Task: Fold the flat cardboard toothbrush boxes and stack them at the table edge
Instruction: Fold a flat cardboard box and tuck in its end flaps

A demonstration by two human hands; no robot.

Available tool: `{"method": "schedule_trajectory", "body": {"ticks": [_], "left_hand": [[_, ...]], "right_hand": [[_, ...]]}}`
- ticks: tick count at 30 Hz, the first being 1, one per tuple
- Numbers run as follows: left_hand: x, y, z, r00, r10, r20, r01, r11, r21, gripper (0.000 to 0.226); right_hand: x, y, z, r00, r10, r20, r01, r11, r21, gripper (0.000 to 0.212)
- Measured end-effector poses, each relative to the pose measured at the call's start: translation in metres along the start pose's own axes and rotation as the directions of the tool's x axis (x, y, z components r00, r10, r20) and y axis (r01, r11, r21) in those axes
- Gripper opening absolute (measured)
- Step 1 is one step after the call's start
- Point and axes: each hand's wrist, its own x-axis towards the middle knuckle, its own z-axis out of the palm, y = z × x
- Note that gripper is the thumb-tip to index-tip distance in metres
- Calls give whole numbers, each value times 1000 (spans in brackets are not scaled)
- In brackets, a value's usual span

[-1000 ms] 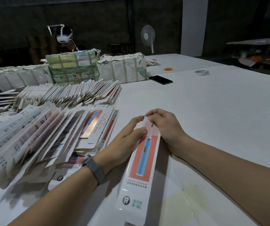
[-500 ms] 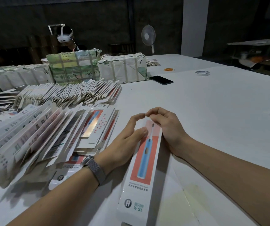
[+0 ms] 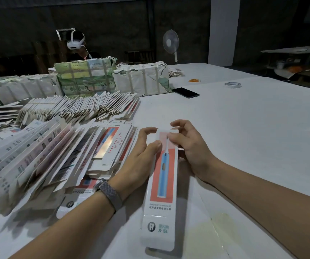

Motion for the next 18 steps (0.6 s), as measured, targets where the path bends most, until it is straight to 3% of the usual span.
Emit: {"method": "schedule_trajectory", "body": {"ticks": [7,14,18], "left_hand": [[-1,-1,-1,998,-17,-54,13,997,-72,16],[0,-2,0,998,7,-64,-11,998,-60,39],[0,-4,0,999,17,-47,-20,998,-59,26]], "right_hand": [[1,2,-2,1000,-23,-14,23,999,48,19],[1,2,-5,999,15,-43,-9,992,129,9],[1,3,-4,997,-8,-80,16,994,105,9]]}}
